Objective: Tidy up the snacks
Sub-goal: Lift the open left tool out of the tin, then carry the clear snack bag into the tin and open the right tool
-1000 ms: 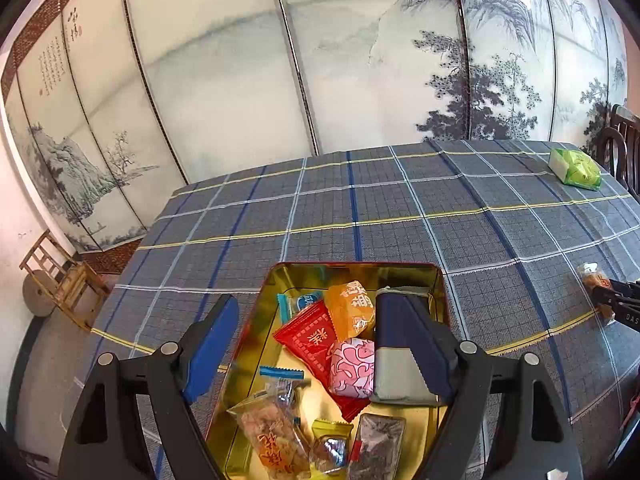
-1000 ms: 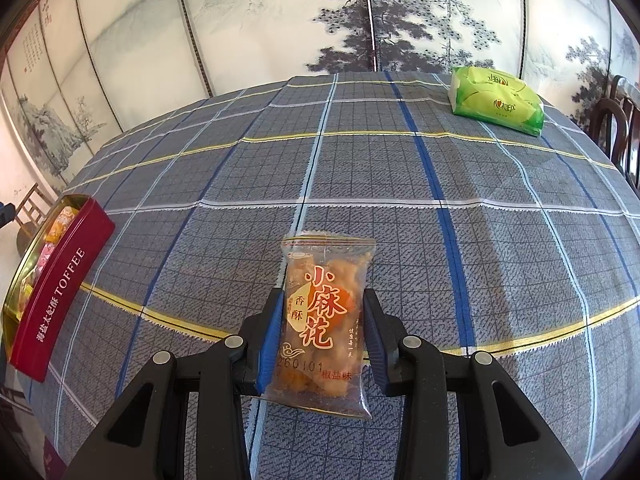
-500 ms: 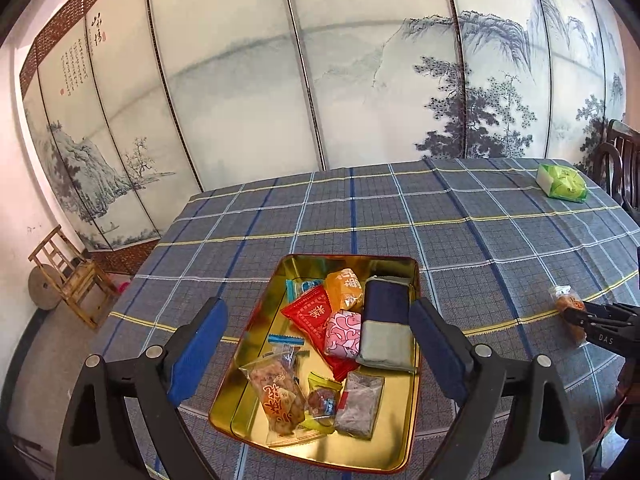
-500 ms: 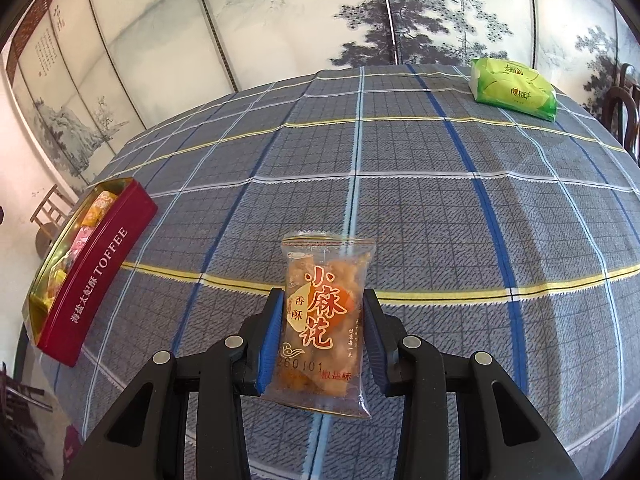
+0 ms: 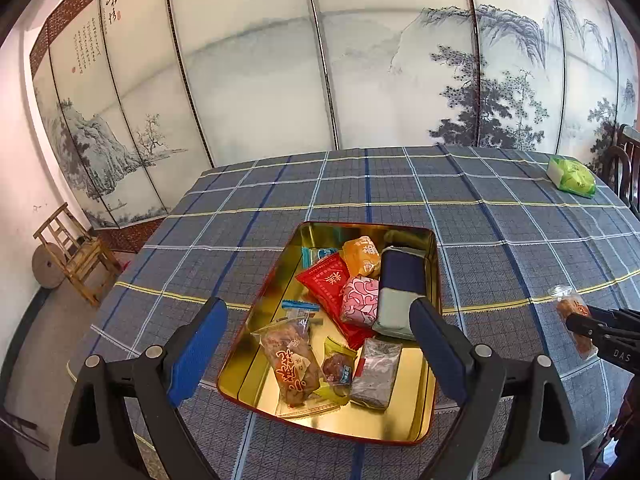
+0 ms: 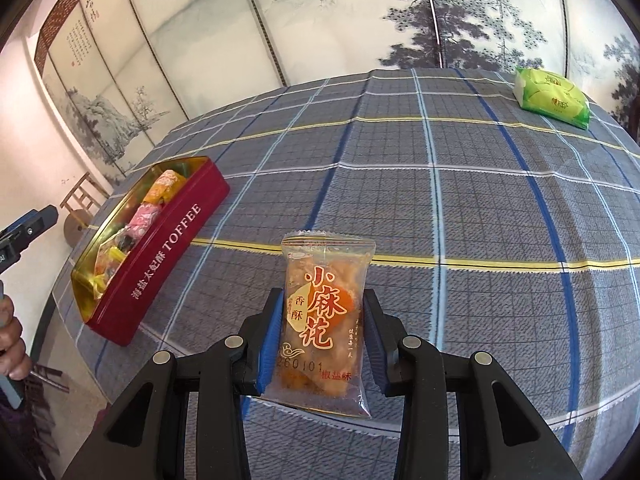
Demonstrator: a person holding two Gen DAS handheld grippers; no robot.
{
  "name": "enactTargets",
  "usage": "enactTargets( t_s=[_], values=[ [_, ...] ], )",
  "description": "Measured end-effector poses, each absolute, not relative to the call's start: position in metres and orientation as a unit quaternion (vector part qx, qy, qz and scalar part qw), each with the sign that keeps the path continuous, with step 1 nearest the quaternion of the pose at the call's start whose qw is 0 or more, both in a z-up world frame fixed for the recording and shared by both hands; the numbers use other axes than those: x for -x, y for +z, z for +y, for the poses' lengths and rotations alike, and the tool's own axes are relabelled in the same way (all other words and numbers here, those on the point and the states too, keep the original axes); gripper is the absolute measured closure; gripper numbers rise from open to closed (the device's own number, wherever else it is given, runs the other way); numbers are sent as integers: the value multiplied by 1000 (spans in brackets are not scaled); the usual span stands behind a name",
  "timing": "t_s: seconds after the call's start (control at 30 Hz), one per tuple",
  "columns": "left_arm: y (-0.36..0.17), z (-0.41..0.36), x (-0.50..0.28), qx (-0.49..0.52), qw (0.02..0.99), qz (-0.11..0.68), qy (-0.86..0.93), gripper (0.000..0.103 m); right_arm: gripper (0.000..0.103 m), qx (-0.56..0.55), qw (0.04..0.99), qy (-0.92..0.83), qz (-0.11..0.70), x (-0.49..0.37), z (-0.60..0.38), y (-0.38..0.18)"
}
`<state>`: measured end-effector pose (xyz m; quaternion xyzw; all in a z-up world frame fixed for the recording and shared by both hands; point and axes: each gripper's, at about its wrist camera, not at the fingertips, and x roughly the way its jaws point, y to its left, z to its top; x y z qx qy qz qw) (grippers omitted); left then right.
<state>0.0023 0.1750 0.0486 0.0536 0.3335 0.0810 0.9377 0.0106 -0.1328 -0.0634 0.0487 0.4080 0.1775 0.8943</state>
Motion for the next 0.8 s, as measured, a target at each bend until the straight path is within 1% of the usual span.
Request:
enactTargets(
  t_s=[0.47, 0.8],
  values=[
    [32, 202, 6, -31, 933, 346, 94, 12, 64, -19, 887, 248, 388, 3, -62, -28],
    [23, 238, 17, -13, 929, 347, 130, 12, 64, 4, 872, 299, 387, 5, -2, -18]
  ],
)
